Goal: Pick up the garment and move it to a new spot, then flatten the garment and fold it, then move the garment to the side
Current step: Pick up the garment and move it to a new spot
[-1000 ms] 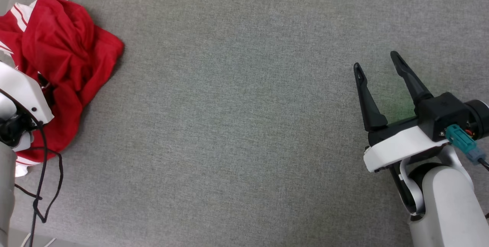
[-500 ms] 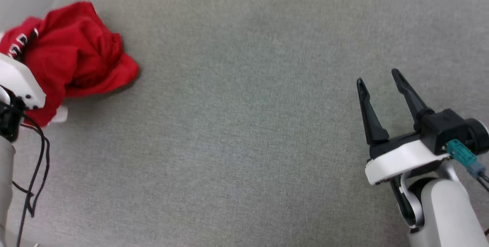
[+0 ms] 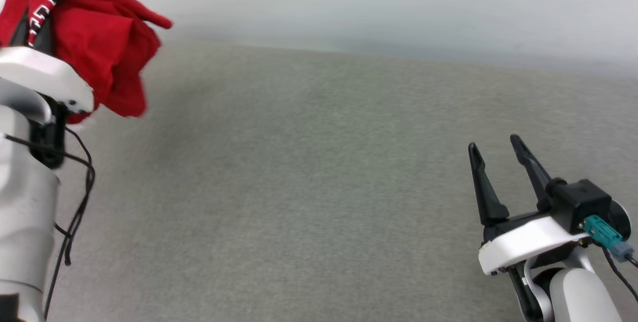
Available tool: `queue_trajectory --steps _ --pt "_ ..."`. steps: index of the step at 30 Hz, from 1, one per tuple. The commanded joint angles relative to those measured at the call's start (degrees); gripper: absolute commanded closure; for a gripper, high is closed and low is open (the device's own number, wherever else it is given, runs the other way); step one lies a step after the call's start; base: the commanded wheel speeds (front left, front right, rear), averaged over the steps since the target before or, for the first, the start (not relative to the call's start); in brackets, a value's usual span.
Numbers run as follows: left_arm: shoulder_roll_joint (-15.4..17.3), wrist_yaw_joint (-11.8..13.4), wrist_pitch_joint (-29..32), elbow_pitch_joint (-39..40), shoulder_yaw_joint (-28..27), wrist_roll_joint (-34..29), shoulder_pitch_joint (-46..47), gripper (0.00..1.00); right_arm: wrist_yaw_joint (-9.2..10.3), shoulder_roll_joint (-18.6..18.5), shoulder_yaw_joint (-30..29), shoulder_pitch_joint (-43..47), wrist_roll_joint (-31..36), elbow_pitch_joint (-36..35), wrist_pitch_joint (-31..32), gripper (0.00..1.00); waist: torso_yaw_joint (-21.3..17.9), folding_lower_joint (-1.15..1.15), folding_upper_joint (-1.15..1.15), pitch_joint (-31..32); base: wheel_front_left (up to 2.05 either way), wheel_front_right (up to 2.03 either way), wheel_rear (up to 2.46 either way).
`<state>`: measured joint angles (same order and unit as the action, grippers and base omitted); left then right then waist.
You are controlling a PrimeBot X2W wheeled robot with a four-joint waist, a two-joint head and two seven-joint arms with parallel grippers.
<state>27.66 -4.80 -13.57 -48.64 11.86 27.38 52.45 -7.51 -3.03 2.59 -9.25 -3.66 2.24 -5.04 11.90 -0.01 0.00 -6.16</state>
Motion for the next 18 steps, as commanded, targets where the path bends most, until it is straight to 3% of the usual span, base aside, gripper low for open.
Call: queue_trajectory --steps 1,4,5,9,14,18 --pt "-1.5 0.1 -0.4 2.2 0.4 0.4 -2.7 1.00 0.04 0.1 -0.2 1.5 -0.7 0.0 -0.2 0.00 -4.6 0.01 0.00 3.7 0.00 0.00 0.00" --pt "-2.9 0.4 -0.5 6.4 0.8 1.0 -5.6 1.00 0.04 0.1 -0.2 2.8 -1.9 -0.2 0.2 0.00 -7.7 0.01 0.00 5.3 0.00 0.00 0.00" --pt "-4.9 0.6 0.3 11.4 1.8 1.6 -9.2 1.00 0.04 0.2 -0.6 4.2 -2.4 -0.7 0.7 0.00 -10.5 0.01 0.00 6.1 0.00 0.00 0.00" --pt "-8.2 0.9 1.8 19.1 4.0 2.2 -13.7 1.00 0.04 0.1 -0.7 5.6 -2.4 -1.4 1.5 0.00 -13.9 0.01 0.00 5.9 0.00 0.00 0.00" --pt "-12.1 1.6 4.0 27.5 8.0 2.2 -19.7 1.00 0.04 0.2 -0.5 5.4 -3.2 -2.7 1.8 0.00 -18.2 0.01 0.00 3.2 0.00 0.00 0.00" --pt "-15.0 0.8 6.5 31.3 13.2 2.1 -25.3 1.00 0.04 0.2 -0.4 4.2 -3.9 -3.2 1.3 0.00 -21.3 0.01 0.00 -1.1 0.00 0.00 0.00"
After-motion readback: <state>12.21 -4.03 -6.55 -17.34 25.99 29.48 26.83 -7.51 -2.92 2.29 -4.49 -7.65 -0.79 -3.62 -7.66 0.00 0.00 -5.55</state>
